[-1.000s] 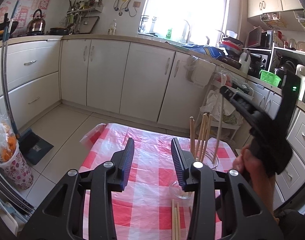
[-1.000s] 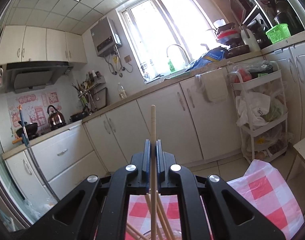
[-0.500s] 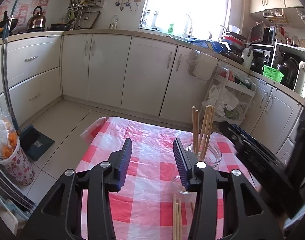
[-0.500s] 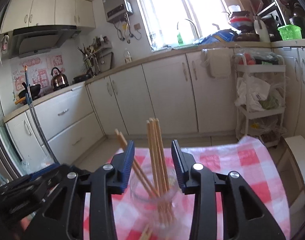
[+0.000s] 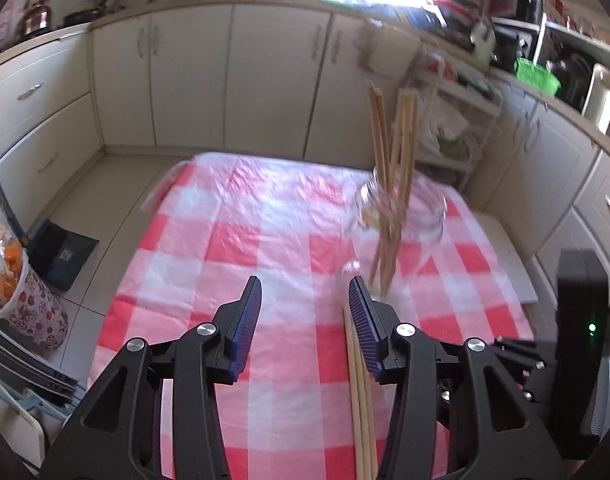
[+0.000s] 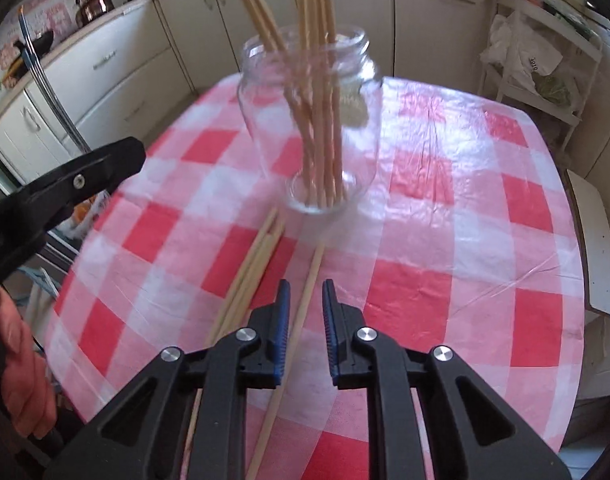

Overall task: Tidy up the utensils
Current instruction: 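Lower the right tool onto a loose chopstick and close it while the left tool grasps another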

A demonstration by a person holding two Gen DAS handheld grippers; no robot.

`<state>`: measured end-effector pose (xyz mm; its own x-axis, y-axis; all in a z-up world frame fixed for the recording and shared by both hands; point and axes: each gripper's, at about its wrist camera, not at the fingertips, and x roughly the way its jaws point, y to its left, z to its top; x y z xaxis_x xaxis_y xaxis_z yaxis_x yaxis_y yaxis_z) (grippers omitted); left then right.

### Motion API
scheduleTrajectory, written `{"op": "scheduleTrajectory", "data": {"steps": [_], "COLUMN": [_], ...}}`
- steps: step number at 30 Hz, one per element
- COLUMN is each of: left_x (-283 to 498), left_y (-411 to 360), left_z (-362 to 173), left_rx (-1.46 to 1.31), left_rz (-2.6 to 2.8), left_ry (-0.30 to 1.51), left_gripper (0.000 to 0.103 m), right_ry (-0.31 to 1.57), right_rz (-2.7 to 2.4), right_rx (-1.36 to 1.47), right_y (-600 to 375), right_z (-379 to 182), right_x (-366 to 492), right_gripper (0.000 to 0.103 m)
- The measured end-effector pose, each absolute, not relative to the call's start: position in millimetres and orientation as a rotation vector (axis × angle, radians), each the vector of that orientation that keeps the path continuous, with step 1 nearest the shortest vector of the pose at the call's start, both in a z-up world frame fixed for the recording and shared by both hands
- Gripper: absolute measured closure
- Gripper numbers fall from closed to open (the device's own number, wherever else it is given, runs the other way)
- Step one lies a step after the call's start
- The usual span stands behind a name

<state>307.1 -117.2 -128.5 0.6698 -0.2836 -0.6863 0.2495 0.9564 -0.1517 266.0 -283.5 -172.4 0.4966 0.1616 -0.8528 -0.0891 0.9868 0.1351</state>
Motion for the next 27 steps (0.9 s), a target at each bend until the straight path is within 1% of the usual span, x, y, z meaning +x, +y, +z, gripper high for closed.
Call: {"op": "scheduleTrajectory", "data": {"steps": [3, 7, 9, 13, 27], "left_x": [308, 309, 309, 312, 313], "left_y": [-122, -130, -137, -148, -168], "left_z": [-141, -155, -162, -174, -198], "left_rx": [-0.023, 0.005, 0.033, 0.087, 0.153], "left_rz": [-0.320, -0.318, -0.316, -0.313, -0.299], "left_ry": [0.845, 0.896, 0.914, 0.950, 1.019], "left_gripper": [0.060, 0.060, 0.060, 0.060, 0.060], "right_ry": [1.091, 1.087, 1.086, 1.088, 1.055], "right_rz": [0.152, 0.149, 0.148, 0.139, 0.140], "right_rx": [0.041, -0.013, -0.019, 0.010, 0.102], "right_y": [-277, -274, -276, -287, -315], "right_z": [-186, -188, -187, -187, -176], "right_x": [265, 258, 255, 250, 238], "right_gripper": [0.086, 0.087, 0.093, 0.097, 0.097]}}
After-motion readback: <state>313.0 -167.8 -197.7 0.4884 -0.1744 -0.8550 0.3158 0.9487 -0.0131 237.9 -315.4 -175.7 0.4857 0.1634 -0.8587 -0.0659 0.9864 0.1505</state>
